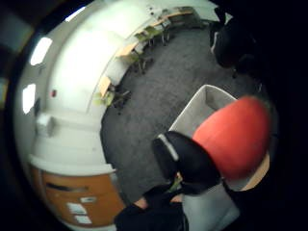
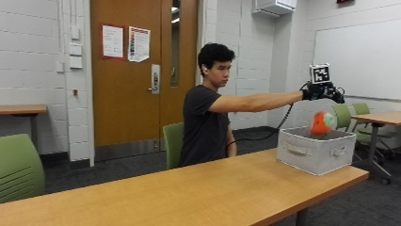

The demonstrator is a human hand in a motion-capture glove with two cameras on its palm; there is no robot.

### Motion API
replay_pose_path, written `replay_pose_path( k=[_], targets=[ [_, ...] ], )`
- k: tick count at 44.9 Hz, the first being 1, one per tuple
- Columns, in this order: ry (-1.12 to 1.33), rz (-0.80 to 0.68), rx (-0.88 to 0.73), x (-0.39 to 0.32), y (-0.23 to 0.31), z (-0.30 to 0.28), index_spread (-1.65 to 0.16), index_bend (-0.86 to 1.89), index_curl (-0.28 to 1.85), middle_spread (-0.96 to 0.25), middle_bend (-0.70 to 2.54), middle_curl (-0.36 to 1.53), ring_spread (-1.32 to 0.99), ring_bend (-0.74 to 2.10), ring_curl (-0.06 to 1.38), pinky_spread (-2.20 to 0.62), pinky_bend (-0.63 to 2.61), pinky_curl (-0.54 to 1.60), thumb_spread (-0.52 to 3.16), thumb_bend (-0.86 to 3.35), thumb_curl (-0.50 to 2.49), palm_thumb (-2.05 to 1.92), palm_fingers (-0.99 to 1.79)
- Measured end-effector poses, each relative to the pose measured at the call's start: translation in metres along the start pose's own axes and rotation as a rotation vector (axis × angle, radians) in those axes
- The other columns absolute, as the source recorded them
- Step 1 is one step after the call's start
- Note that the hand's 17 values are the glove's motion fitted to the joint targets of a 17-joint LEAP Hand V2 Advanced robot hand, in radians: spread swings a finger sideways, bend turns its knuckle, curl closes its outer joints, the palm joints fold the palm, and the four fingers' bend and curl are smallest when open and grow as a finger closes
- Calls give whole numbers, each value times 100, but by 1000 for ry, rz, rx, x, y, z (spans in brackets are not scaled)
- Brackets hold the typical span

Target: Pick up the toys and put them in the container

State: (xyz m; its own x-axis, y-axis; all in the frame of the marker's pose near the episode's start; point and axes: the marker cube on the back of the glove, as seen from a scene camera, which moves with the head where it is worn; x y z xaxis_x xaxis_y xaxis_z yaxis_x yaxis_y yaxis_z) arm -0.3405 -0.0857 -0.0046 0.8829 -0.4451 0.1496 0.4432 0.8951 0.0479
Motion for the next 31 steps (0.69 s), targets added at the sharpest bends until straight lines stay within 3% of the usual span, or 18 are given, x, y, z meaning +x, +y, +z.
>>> replay_pose_path(
  k=[2,10,15,20,23,28,31],
  targets=[
    [-3,-5,-4,1,2,0,-44,11,150,-37,64,80,-38,101,47,-33,84,43,103,-9,78,14,36],
    [229,103,-15,47,27,-6,-44,8,130,-33,56,72,-37,94,38,-24,87,38,111,-7,61,-5,25],
    [72,-7,37,70,62,-25,-44,8,118,-29,52,70,-37,90,36,-23,91,38,114,-7,53,-8,14],
    [219,-39,40,136,101,-36,-43,12,108,-26,52,67,-38,88,35,-23,91,38,115,-7,47,-8,12],
    [133,-61,49,154,126,-45,-42,13,103,-24,50,66,-38,83,33,-23,92,38,116,-7,43,-8,6],
    [243,158,65,217,167,-48,-40,14,96,-21,49,64,-38,78,32,-23,92,37,117,-7,38,-8,2],
    [221,109,43,246,200,-48,-39,14,92,-20,48,63,-38,77,31,-23,91,36,117,-7,35,-9,3]
  ],
)
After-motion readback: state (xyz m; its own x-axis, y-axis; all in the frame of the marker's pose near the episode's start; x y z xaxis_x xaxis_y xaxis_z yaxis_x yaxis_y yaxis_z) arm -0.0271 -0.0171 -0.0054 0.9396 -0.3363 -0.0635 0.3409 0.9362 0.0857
